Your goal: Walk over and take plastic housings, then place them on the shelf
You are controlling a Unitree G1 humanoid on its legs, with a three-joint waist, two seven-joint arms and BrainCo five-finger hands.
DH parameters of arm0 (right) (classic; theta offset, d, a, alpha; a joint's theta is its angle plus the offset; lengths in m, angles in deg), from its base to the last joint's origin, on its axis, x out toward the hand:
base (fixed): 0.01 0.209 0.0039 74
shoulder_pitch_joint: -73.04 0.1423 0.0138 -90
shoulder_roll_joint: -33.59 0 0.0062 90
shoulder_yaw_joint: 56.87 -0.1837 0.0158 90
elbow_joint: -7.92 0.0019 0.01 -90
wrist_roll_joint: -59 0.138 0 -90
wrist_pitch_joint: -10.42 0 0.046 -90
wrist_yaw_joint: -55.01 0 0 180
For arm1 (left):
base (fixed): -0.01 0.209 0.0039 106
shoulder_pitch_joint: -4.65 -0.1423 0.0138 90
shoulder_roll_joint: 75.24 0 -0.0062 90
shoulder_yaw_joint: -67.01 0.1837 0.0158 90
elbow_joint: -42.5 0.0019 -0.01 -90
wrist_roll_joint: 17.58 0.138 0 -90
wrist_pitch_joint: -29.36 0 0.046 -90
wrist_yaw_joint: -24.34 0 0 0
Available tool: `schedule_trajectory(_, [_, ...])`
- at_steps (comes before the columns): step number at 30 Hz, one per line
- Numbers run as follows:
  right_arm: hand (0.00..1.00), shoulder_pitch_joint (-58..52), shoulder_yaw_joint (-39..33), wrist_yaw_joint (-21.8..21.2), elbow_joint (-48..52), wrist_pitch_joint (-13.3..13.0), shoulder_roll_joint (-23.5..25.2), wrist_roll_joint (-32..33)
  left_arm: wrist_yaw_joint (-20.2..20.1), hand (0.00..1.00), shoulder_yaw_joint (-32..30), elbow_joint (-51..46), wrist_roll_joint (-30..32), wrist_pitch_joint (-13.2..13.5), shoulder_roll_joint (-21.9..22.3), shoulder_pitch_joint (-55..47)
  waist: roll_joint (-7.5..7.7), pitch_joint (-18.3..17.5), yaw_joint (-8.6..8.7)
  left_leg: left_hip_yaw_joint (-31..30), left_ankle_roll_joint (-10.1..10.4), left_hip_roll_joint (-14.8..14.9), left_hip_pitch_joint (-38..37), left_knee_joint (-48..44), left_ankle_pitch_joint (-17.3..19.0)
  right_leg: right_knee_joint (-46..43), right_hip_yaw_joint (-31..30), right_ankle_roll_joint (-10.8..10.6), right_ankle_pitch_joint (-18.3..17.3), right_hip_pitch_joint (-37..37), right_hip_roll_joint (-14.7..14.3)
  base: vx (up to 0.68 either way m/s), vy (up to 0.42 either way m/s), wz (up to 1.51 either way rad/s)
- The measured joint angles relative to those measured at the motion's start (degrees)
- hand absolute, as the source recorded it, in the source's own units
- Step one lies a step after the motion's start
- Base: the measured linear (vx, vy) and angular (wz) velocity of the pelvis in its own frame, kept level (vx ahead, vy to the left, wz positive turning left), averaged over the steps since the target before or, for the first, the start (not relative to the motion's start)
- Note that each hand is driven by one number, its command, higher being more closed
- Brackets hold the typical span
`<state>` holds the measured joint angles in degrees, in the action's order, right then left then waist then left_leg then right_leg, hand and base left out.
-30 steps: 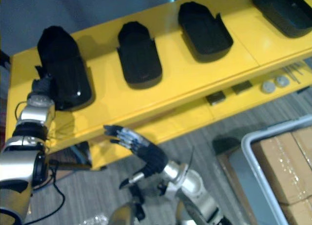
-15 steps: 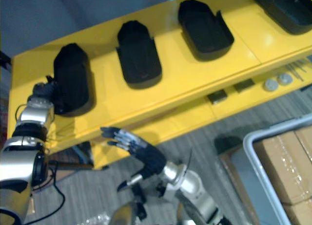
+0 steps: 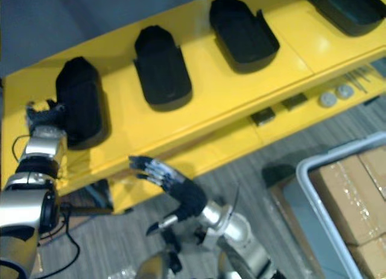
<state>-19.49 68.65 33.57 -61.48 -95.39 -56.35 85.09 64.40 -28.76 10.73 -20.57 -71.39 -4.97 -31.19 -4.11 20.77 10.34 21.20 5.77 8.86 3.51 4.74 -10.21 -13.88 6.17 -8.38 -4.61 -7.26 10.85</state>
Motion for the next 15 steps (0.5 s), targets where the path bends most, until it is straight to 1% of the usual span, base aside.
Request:
schedule_trajectory(2, [0.00, -1.0, 0.0, 1.1, 0.0, -1.7, 0.0, -1.4, 4.5, 0.00, -0.7, -2.0, -0.4, 4.8, 0.0, 0.0, 0.02, -0.1, -0.08, 0.2, 0.2, 0.1, -1.2, 0.0, 0.3, 1.7, 0.1, -0.1, 0.7, 2.0, -0.2, 0.01, 0.006, -0.02])
schedule_trajectory(3, [0.00, -1.2, 0.0, 1.5, 0.0, -2.0, 0.1, -1.9, 5.3, 0.00, -0.9, -2.9, -0.4, 5.8, 0.0, 0.0, 0.05, -0.2, -0.09, 0.3, 0.2, 0.1, -1.5, 0.0, 0.5, 2.2, 0.1, -0.1, 0.8, 2.5, -0.2, 0.02, 0.021, -0.05])
schedule_trajectory(4, [0.00, -1.5, 0.2, 2.5, -0.2, -2.9, 0.1, -3.1, 6.4, 0.00, -0.9, -4.4, -0.5, 8.6, 0.0, -0.1, 0.02, -1.1, -0.08, 0.5, 0.1, 0.1, -1.5, 0.3, 0.7, 3.3, 0.1, -0.2, 1.3, 2.9, -0.2, 0.01, 0.026, -0.04])
schedule_trajectory(5, [0.00, -1.6, 0.2, 3.2, -0.3, -3.5, 0.1, -4.2, 6.4, 0.00, -0.9, -5.2, -0.6, 10.0, 0.0, -0.1, 0.01, -1.6, -0.08, 0.6, 0.1, 0.1, -1.5, 0.3, 0.8, 4.0, 0.1, -0.3, 1.6, 3.2, -0.2, 0.01, 0.026, -0.07])
schedule_trajectory(7, [0.00, -1.6, -0.1, 7.3, -1.6, -5.1, 0.4, -7.7, 6.2, 0.00, -0.8, -7.5, -1.3, 14.6, 0.2, -0.2, 0.35, -4.3, -0.08, 1.3, 0.1, 0.0, -1.6, 0.3, 1.1, 6.6, 0.0, -0.3, 2.9, 4.0, -0.3, 0.05, 0.020, -0.10])
schedule_trajectory(8, [0.00, -1.7, -0.3, 8.6, -1.9, -5.5, 0.5, -8.1, 6.1, 0.00, -0.7, -7.8, -2.0, 15.9, 0.3, -0.2, 0.44, -4.9, 0.07, 1.2, 0.1, 0.0, -1.7, 0.3, 1.1, 7.3, 0.0, -0.5, 3.2, 4.6, -0.3, 0.08, 0.015, -0.08])
schedule_trajectory(10, [0.00, -1.9, -2.0, 14.0, -3.6, -7.0, 1.3, -10.2, 4.3, 0.00, -0.3, -8.8, -6.9, 21.8, 1.1, -0.2, 0.90, -7.0, 0.15, 1.5, 0.1, 0.1, -2.9, 0.3, 1.1, 9.5, 0.1, -0.3, 4.1, 6.7, -0.5, 0.05, 0.002, -0.02])
schedule_trajectory(11, [0.00, -1.9, -2.8, 14.9, -3.7, -7.1, 1.4, -10.3, 3.8, 0.00, -0.4, -9.1, -7.7, 23.2, 1.5, -0.2, 0.94, -7.6, 0.14, 1.5, 0.1, 0.1, -3.1, 0.3, 1.1, 9.9, 0.1, -0.3, 4.3, 7.1, -0.6, 0.00, 0.000, 0.00])
schedule_trajectory(12, [0.00, -1.9, -4.6, 16.3, -3.8, -7.7, 1.8, -11.2, 3.3, 0.00, -0.4, -10.5, -8.4, 25.6, 2.4, -0.4, 0.95, -8.7, -0.12, 1.6, 0.3, 0.3, -3.5, 0.3, 1.2, 10.4, 0.1, -0.2, 4.4, 7.6, -0.8, 0.01, -0.019, -0.05])
schedule_trajectory(13, [0.00, -1.6, -6.3, 16.8, -3.8, -8.4, 2.0, -11.3, 2.7, 0.00, -0.4, -12.3, -8.3, 28.0, 3.1, -0.9, 0.94, -9.9, -0.16, 1.7, 0.3, 0.6, -3.5, 0.4, 1.3, 10.8, 0.1, -0.1, 4.6, 7.7, -1.1, 0.00, -0.021, -0.05])
schedule_trajectory(14, [0.00, -1.4, -7.1, 16.8, -3.8, -8.7, 2.0, -11.4, 2.2, 0.00, -0.4, -13.7, -8.3, 29.1, 3.2, -1.5, 1.00, -10.4, -0.10, 1.7, 0.3, 0.6, -3.5, 0.4, 1.3, 11.1, 0.2, -0.1, 4.7, 8.0, -1.2, -0.01, -0.025, -0.05])
schedule_trajectory(15, [0.00, -1.3, -8.8, 16.8, -3.8, -9.0, 2.3, -12.6, 1.2, 0.00, -0.8, -18.2, -8.2, 30.7, 4.1, -3.6, 0.81, -11.3, -0.01, 1.7, 0.3, 0.7, -3.8, 0.4, 1.3, 11.4, 0.3, 0.0, 5.3, 8.3, -1.4, -0.02, -0.017, -0.04])
